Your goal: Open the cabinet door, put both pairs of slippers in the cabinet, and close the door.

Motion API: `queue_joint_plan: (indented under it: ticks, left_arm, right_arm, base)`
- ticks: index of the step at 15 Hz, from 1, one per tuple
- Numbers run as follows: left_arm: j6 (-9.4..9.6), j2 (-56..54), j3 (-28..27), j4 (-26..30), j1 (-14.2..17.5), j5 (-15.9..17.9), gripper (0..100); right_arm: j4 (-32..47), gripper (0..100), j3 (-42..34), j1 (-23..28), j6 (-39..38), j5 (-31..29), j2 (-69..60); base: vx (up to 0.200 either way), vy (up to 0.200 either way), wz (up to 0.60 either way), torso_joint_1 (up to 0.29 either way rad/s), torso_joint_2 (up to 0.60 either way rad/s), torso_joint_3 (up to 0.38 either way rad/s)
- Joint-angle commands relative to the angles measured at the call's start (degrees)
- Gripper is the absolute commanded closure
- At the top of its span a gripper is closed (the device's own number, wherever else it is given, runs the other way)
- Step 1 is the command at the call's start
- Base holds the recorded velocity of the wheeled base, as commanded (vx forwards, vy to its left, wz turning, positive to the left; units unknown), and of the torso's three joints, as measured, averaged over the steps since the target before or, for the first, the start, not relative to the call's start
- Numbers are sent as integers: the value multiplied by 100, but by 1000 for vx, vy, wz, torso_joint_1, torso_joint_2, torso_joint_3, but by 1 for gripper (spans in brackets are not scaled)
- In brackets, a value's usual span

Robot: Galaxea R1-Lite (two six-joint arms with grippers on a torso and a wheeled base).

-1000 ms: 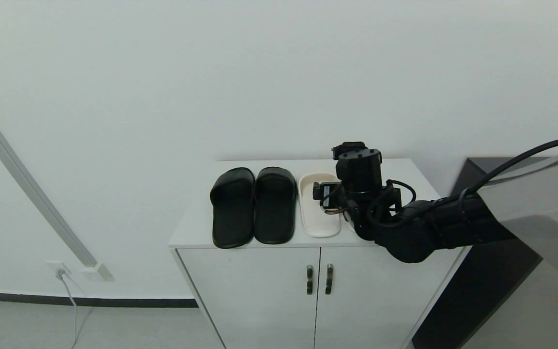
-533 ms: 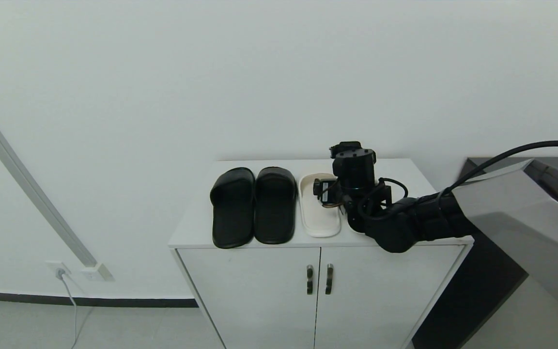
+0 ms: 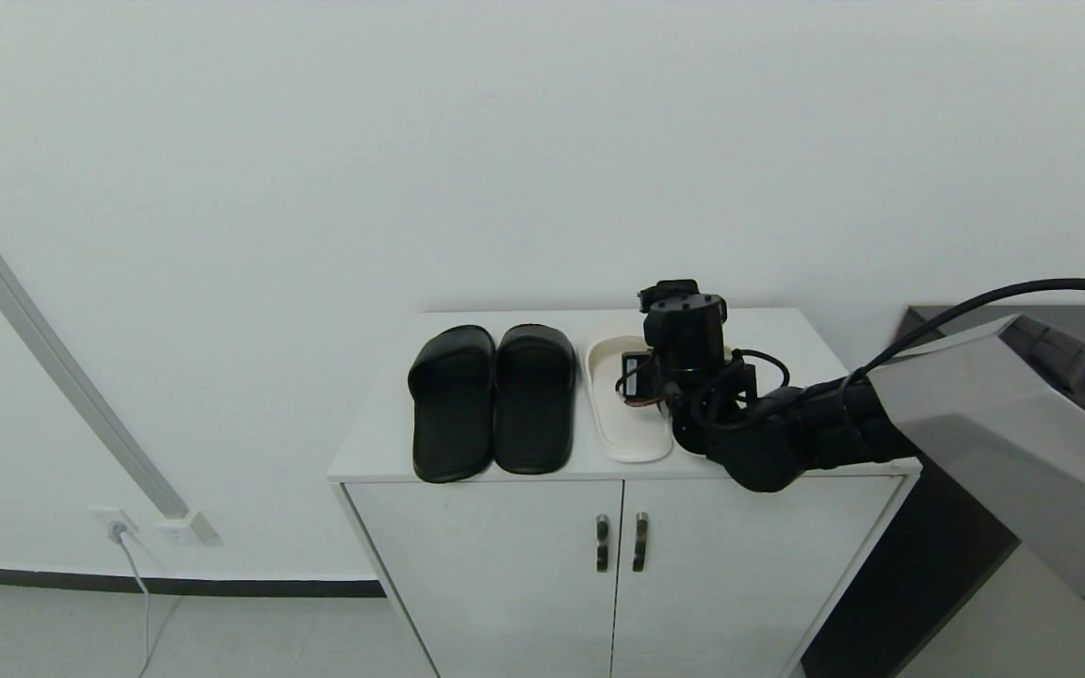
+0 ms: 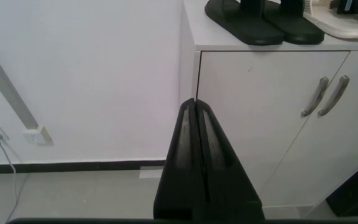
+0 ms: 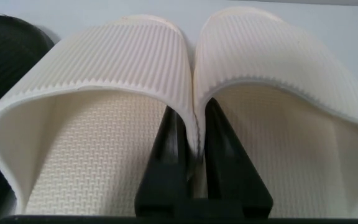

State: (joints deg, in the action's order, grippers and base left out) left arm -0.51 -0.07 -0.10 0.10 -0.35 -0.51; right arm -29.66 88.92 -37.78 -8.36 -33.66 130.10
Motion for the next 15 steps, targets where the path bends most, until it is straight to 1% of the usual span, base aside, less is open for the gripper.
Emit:
queue_joint_plan:
  ticks: [1, 4, 6, 8, 9, 10, 11, 12, 13, 15]
  left_arm:
    - [-2, 7, 1, -1, 0, -2, 100]
    - [-2, 7, 1, -1, 0, -2, 100]
    - [-2, 7, 1, -10, 0, -2, 100]
    - [7, 7, 1, -1, 0, -10, 100]
    - [7, 7, 1, -10, 0, -10, 100]
    - [7, 7, 1, -1, 0, -10, 100]
    - [7, 7, 1, -1, 0, -10, 100]
    - [7, 7, 1, -10, 0, -10, 100]
    - [7, 7, 1, -10, 0, -10, 100]
    - [7, 7, 1, -10, 0, -10, 100]
  right_arm:
    - [-14, 100, -41, -1, 54, 0, -187]
    - [-31, 100, -402, -54, 203, 0, -740]
    - [-31, 100, -1026, -177, 291, 79, -1391]
    - [-22, 100, -1843, -397, 362, 606, -2199]
    - [-22, 100, -2098, -458, 362, 799, -2454]
    - [-22, 100, -2669, -608, 362, 1248, -2990]
    - [-5, 100, -3030, -678, 362, 1555, -3342]
    - [4, 100, -3197, -713, 362, 1722, -3500]
    - [4, 100, -3750, -792, 362, 2302, -3983]
    - [4, 100, -4365, -854, 370, 2979, -4449]
  base:
    - [0, 0, 0, 0, 0, 0]
    - [0, 0, 0, 0, 0, 0]
    - [0, 0, 0, 0, 0, 0]
    - [0, 0, 0, 0, 0, 0]
    - [0, 0, 0, 0, 0, 0]
    - [0, 0, 0, 0, 0, 0]
    - [0, 0, 0, 0, 0, 0]
    - [0, 0, 0, 0, 0, 0]
    - [0, 0, 0, 0, 0, 0]
    - [0, 0, 0, 0, 0, 0]
